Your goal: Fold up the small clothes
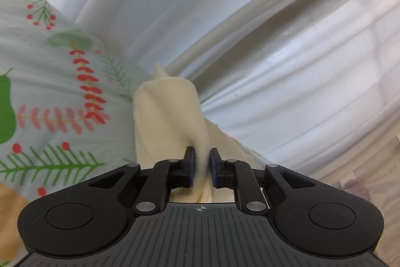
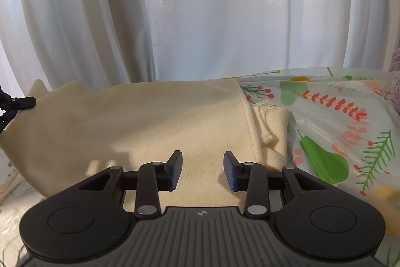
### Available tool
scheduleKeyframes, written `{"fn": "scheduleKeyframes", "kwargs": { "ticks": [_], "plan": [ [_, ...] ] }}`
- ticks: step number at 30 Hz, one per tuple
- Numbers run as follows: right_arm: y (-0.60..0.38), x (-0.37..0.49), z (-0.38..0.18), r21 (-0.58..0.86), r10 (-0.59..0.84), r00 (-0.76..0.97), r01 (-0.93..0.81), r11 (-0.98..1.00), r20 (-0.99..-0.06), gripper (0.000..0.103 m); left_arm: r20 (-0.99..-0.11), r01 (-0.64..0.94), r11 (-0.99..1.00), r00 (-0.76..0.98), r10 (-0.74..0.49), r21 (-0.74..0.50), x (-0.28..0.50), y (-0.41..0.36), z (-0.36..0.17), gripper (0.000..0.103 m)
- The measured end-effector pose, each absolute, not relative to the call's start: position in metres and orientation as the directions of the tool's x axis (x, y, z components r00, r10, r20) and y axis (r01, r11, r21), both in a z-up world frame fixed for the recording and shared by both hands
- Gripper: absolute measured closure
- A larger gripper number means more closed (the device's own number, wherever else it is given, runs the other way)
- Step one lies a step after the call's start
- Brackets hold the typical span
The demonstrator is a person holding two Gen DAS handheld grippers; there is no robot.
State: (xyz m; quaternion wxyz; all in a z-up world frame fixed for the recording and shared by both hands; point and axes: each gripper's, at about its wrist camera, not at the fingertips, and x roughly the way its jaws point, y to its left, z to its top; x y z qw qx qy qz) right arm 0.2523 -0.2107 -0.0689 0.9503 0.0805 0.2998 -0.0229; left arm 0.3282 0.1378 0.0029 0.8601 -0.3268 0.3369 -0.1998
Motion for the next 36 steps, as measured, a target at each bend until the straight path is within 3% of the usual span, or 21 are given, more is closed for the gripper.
{"fn": "scheduleKeyframes", "kwargs": {
  "ticks": [5,10,13,15,18,21,25,29,36],
  "plan": [
    [-0.211,0.253,-0.068,0.14,0.003,0.817,0.095,0.986,-0.576,0.069,-0.503,0.227,0.765,0.637,-0.585,-0.603,0.334,0.066,-0.004,0.088],
    [-0.212,0.254,-0.069,0.141,0.009,0.813,0.09,0.986,-0.582,0.069,-0.596,0.224,0.805,0.57,-0.565,-0.549,0.336,0.023,-0.041,0.092],
    [-0.214,0.259,-0.072,0.159,0.032,0.795,0.082,0.984,-0.606,0.069,-0.587,0.246,0.812,0.585,-0.56,-0.529,0.325,0.018,-0.05,0.088],
    [-0.217,0.263,-0.075,0.195,0.063,0.782,0.075,0.978,-0.62,0.069,-0.597,0.278,0.812,0.563,-0.571,-0.514,0.318,0.019,-0.04,0.078],
    [-0.221,0.267,-0.075,0.265,0.124,0.774,0.058,0.963,-0.62,0.069,-0.547,0.3,0.777,0.573,-0.61,-0.553,0.302,0.044,-0.014,0.072],
    [-0.223,0.276,-0.073,0.345,0.203,0.763,0.028,0.938,-0.614,0.069,-0.502,0.259,0.777,0.638,-0.584,-0.574,0.291,0.072,0.001,0.069],
    [-0.223,0.301,-0.072,0.513,0.367,0.721,-0.018,0.858,-0.588,0.069,-0.571,0.108,0.827,0.674,-0.468,-0.551,0.306,0.096,-0.012,0.07],
    [-0.21,0.334,-0.078,0.649,0.51,0.656,-0.041,0.76,-0.556,0.069,-0.634,0.04,0.803,0.591,-0.498,-0.594,0.319,0.098,-0.046,0.07],
    [-0.19,0.374,-0.102,0.713,0.602,0.555,-0.023,0.7,-0.573,0.072,-0.623,0.02,0.781,0.59,-0.513,-0.624,0.318,0.106,-0.054,0.067]
  ]
}}
